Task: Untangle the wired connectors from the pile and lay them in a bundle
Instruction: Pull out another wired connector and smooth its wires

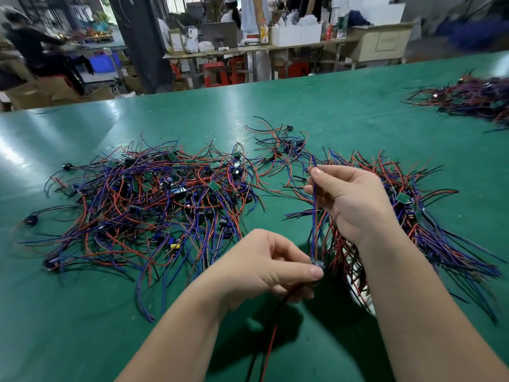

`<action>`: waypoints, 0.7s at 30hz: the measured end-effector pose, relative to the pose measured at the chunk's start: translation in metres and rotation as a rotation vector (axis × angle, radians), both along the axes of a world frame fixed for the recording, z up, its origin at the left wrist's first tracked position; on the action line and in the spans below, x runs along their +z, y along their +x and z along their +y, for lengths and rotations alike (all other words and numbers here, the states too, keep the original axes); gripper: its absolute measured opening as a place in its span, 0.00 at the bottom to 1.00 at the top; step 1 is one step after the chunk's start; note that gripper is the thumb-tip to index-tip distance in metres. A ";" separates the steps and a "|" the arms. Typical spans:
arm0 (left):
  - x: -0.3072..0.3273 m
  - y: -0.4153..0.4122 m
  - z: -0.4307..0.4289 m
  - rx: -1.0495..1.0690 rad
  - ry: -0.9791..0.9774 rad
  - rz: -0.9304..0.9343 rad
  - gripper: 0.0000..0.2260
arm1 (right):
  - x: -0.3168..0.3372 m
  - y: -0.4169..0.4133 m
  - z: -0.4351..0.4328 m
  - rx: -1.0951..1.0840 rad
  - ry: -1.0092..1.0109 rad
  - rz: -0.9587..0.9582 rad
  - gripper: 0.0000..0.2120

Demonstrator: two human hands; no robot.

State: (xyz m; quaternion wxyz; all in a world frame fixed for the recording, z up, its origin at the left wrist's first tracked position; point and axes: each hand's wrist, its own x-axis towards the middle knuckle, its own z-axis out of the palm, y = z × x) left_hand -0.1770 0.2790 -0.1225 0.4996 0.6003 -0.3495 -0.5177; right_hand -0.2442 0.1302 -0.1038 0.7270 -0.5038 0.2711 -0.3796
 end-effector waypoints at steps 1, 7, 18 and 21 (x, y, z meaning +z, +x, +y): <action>-0.002 -0.001 0.000 -0.038 0.019 -0.018 0.07 | -0.001 0.000 -0.001 -0.013 -0.014 -0.002 0.05; 0.000 0.009 0.005 -0.152 0.062 -0.096 0.07 | -0.006 0.002 0.000 -0.077 -0.163 0.081 0.05; -0.009 0.026 -0.004 0.383 -0.078 0.156 0.11 | -0.019 0.005 0.006 -0.078 -0.811 0.607 0.10; -0.013 0.031 -0.005 0.507 -0.151 0.195 0.12 | -0.013 0.006 0.019 0.161 -0.784 0.535 0.07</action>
